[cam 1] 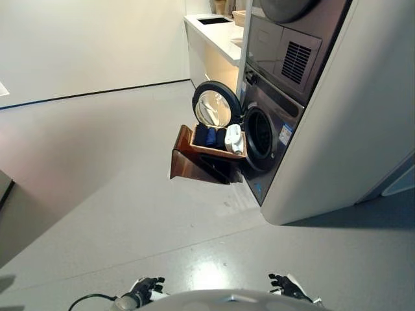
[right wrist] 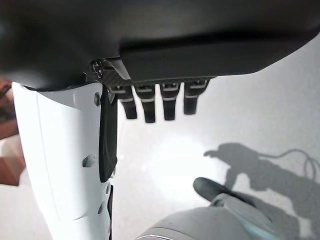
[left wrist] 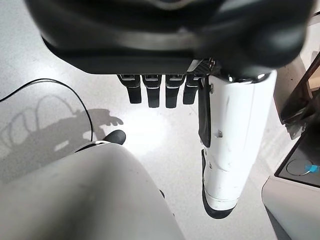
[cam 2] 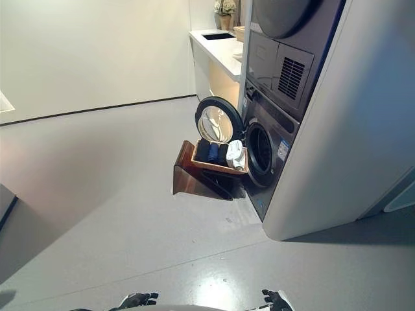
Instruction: Pick up the clothes and place them into the washing machine
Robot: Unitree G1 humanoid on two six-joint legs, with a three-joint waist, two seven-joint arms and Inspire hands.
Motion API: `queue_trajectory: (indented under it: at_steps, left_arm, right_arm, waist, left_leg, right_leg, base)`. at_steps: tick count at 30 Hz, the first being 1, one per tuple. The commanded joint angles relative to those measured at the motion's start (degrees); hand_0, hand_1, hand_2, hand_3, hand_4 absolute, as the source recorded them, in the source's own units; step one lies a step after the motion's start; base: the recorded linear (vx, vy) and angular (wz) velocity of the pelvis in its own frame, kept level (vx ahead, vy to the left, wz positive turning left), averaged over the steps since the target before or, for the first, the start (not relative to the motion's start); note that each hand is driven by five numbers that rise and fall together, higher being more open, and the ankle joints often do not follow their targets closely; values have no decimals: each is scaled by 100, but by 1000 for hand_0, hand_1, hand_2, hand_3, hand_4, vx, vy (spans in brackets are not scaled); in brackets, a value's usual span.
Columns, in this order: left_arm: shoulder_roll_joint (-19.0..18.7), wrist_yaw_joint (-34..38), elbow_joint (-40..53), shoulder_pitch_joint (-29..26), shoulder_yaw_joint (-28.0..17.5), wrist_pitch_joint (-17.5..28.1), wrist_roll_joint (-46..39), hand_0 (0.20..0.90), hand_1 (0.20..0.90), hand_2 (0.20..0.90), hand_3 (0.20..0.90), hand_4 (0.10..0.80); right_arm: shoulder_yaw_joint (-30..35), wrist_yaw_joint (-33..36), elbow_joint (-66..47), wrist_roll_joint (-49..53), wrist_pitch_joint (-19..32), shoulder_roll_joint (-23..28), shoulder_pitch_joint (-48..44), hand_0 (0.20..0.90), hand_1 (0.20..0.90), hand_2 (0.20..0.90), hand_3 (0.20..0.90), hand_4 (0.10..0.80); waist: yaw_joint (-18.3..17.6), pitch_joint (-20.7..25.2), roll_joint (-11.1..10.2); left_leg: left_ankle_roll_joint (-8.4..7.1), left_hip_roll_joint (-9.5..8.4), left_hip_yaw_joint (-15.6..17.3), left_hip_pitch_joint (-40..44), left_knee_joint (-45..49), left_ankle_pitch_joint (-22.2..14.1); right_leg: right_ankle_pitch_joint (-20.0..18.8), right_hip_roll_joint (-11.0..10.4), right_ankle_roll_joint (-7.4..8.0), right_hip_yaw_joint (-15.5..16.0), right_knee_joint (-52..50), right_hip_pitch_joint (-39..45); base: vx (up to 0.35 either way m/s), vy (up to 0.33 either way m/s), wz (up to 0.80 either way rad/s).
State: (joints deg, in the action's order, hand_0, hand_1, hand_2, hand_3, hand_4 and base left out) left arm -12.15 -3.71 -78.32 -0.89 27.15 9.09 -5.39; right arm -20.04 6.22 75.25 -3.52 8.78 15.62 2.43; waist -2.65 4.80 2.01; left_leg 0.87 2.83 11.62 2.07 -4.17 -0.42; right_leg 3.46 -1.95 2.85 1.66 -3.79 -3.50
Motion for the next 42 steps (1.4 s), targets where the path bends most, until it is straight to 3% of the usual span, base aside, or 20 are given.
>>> queue_trajectory:
  at_steps: [1,8,10,12,13,14,15,16,22,26,30,32,33,34,35,36,39,40,41,42]
  left_arm:
    - [64,59,-260,-208,-414,107,-118,900,900,900,900,800]
    - [13,111,-182,-301,-462,89,-249,900,900,900,900,800]
    - [37,205,-130,-375,-498,105,-388,900,900,900,900,800]
    - [37,239,-62,-432,-491,121,-427,900,900,900,900,800]
    - [56,267,-37,-492,-488,128,-547,900,900,900,900,800]
    - [78,259,-64,-489,-485,138,-543,900,900,900,900,800]
    - [77,259,-65,-491,-486,139,-543,900,900,900,900,800]
    - [67,282,-129,-447,-507,132,-487,900,900,900,900,800]
    - [42,398,-338,-254,-636,130,-432,900,900,900,900,800]
    - [19,431,-378,-144,-834,154,-521,900,900,900,900,800]
    - [-25,424,-331,-219,-843,181,-563,900,900,900,900,800]
    - [-142,435,-211,-301,-858,195,-607,900,900,900,900,800]
    - [-139,435,-211,-302,-858,194,-607,900,900,900,900,800]
    - [-153,450,-153,-327,-855,212,-608,900,900,900,900,800]
    - [-199,465,-86,-437,-827,211,-582,900,900,900,900,800]
    - [-212,483,-39,-514,-801,208,-564,900,900,900,900,800]
    - [-228,483,4,-644,-710,176,-489,900,900,900,900,800]
    - [-229,484,4,-643,-710,176,-489,900,900,900,900,800]
    - [-221,494,21,-687,-652,186,-495,900,900,900,900,800]
    - [-202,490,24,-706,-629,189,-482,900,900,900,900,800]
  right_arm:
    - [-187,46,423,14,-21,-16,-107,900,900,900,900,800]
    - [-261,48,352,19,-28,25,-181,900,900,900,900,800]
    - [-243,108,273,64,-39,79,-190,900,900,900,900,800]
    - [-233,144,265,90,-42,104,-213,900,900,900,900,800]
    - [-233,209,218,124,-41,155,-243,900,900,900,900,800]
    - [-258,201,211,142,-30,179,-284,900,900,900,900,800]
    - [-257,201,211,142,-30,178,-285,900,900,900,900,800]
    - [-293,216,192,166,-15,212,-335,900,900,900,900,800]
    - [-433,262,53,167,21,249,-374,900,900,900,900,800]
    - [-488,206,51,126,8,217,-422,900,900,900,900,800]
    - [-456,149,72,126,12,147,-451,900,900,900,900,800]
    - [-410,84,48,143,46,116,-486,900,900,900,900,800]
    - [-409,84,49,143,46,118,-487,900,900,900,900,800]
    - [-403,65,21,152,61,103,-524,900,900,900,900,800]
    - [-376,64,-17,152,75,94,-588,900,900,900,900,800]
    - [-361,61,-32,164,79,84,-613,900,900,900,900,800]
    - [-201,75,5,274,77,81,-589,900,900,900,900,800]
    - [-201,74,4,275,77,81,-587,900,900,900,900,800]
    - [-112,89,48,304,67,112,-534,900,900,900,900,800]
    - [-95,87,94,310,75,121,-516,900,900,900,900,800]
  waist:
    - [-121,89,-311]
    - [-158,-62,-444]
    - [-52,-398,-524]
    - [-1,-489,-550]
    - [100,-654,-557]
    - [193,-694,-518]
    - [179,-676,-528]
    - [251,-681,-459]
    - [642,-623,-157]
    - [832,-462,-161]
    - [852,-275,-360]
    - [819,-140,-605]
    - [839,-126,-586]
    - [812,-131,-645]
    - [710,-221,-585]
    - [659,-275,-487]
    - [507,-388,-225]
    - [471,-410,-263]
    - [402,-436,-43]
    - [285,-493,-21]
  left_leg:
    - [-243,-136,-106,23,15,-301]
    - [-291,126,-132,-360,1062,-565]
    - [-276,308,-273,-1086,2828,-336]
    - [-268,277,-451,-1390,3304,-90]
    - [-269,99,-769,-1827,3764,236]
    - [-204,-223,-1062,-2139,3732,165]
    - [-204,-238,-1069,-2155,3710,189]
    - [-155,-466,-1186,-2464,3221,174]
    - [-231,-574,-999,-2894,626,973]
    - [-146,-597,-891,-2746,345,1220]
    - [-42,-667,-783,-2612,483,1253]
    - [127,-866,-630,-2354,601,931]
    - [121,-835,-624,-2376,607,934]
    - [203,-926,-599,-2219,626,757]
    - [305,-970,-708,-1855,605,516]
    - [352,-945,-787,-1692,595,405]
    - [435,-799,-952,-1157,547,203]
    - [439,-849,-973,-1132,543,203]
    - [373,-758,-1177,-731,500,65]
    - [347,-808,-1336,-526,487,-19]
  right_leg:
    - [-568,1,183,-5,767,31]
    - [-426,179,5,-128,621,-29]
    - [-374,332,-239,-216,599,214]
    - [-368,349,-314,-181,600,240]
    - [-308,357,-400,-168,581,291]
    - [-255,382,-415,-231,555,315]
    - [-258,370,-414,-220,552,292]
    - [-153,433,-378,-361,550,370]
    - [295,826,-328,-954,723,1113]
    - [555,714,-277,-1351,726,1513]
    - [573,458,-159,-1385,449,1600]
    - [-251,227,271,-1290,-685,1280]
    - [-272,251,268,-1311,-682,1255]
    - [-704,204,446,-1259,-1200,1122]
    - [-1240,341,670,-1069,-2268,615]
    - [-1431,447,728,-941,-2652,372]
    - [-1178,321,530,-445,-3255,-274]
    - [-1116,272,529,-419,-3318,-265]
    - [-391,63,200,-62,-2903,-763]
    - [-132,-27,131,79,-2793,-874]
  base:
    - [18,-105,-5]
    - [11,-148,-10]
    - [15,-315,-15]
    - [0,-163,-8]
    - [67,-80,-5]
    - [70,-78,-2]
    - [181,-4,4]
    - [205,2,0]
    - [361,15,-17]
    - [410,83,-82]
    - [465,109,-108]
    - [462,87,-77]
    - [266,83,-44]
    - [355,119,-17]
    - [467,178,-8]
    - [318,130,18]
    - [358,152,43]
    - [450,99,31]
    - [463,34,28]
    - [609,12,25]
